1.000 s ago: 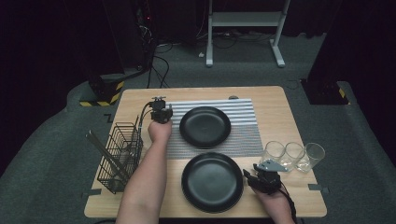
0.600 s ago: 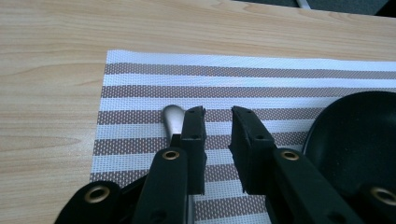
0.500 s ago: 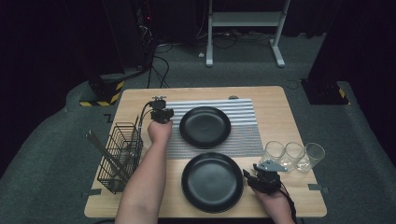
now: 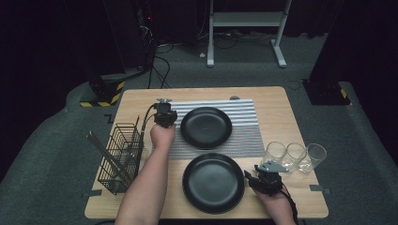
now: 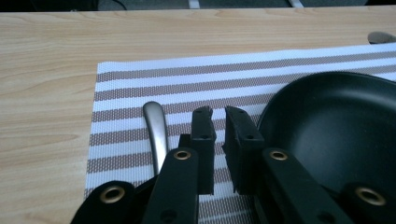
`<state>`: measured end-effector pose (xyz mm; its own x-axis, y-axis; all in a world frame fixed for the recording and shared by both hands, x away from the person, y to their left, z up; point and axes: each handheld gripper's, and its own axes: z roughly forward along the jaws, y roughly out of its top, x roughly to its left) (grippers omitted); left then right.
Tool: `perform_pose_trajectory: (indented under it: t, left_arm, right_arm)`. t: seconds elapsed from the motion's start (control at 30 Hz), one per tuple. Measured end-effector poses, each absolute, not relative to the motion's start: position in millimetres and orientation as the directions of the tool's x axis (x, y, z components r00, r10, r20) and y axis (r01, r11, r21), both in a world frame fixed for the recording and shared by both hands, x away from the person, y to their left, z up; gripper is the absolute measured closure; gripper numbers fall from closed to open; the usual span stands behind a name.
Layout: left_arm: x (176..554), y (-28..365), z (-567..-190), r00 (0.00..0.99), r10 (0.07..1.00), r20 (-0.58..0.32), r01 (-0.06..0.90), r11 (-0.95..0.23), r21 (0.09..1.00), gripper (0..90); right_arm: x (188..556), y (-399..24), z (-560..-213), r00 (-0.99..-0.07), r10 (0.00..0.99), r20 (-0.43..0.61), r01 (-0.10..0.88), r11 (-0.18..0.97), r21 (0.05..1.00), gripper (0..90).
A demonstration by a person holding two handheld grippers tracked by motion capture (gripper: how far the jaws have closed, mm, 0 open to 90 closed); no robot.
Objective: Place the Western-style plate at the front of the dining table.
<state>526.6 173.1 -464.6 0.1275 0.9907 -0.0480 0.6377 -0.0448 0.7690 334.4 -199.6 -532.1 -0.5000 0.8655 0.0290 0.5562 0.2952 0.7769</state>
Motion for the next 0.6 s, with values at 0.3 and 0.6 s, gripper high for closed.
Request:
perform_pose_trajectory:
  t: [0.3, 0.6]
  left_arm:
    - [502, 164, -457, 0.154, 0.986, -0.061, 0.609, -0.046, 0.792, 80.2]
    - [483, 152, -454, 0.198, 0.980, -0.034, 0.579, -0.089, 0.811, 79.6]
  right_arm:
    - [335, -198, -532, -0.513, 0.858, 0.026, 0.556, 0.309, 0.772, 48.2]
    - [335, -198, -532, -0.514, 0.858, 0.026, 0.556, 0.309, 0.772, 47.9]
